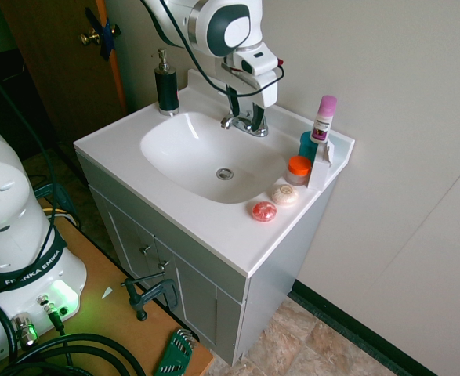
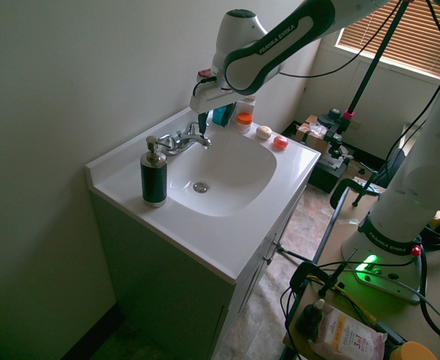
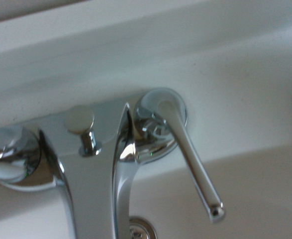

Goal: Turn off the cold water

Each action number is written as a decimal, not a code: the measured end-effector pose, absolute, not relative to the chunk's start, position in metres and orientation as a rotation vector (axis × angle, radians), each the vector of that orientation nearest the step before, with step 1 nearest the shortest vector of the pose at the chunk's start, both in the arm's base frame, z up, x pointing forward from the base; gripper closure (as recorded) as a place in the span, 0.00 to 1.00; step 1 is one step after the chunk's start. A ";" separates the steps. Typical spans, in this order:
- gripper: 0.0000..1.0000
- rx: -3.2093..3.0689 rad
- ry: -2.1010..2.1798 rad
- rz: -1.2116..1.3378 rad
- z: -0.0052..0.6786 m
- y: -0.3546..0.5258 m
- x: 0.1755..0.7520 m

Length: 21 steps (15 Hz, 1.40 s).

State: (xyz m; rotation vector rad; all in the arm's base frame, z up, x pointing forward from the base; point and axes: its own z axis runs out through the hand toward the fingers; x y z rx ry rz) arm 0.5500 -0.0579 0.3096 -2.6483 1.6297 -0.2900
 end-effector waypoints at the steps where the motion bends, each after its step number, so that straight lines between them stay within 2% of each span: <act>1: 0.00 -2.646 1.633 -0.295 0.307 -0.057 0.556; 8: 0.00 -2.654 1.674 -0.318 0.290 -0.068 0.584; 21: 0.00 -2.632 1.778 -0.373 0.275 -0.121 0.585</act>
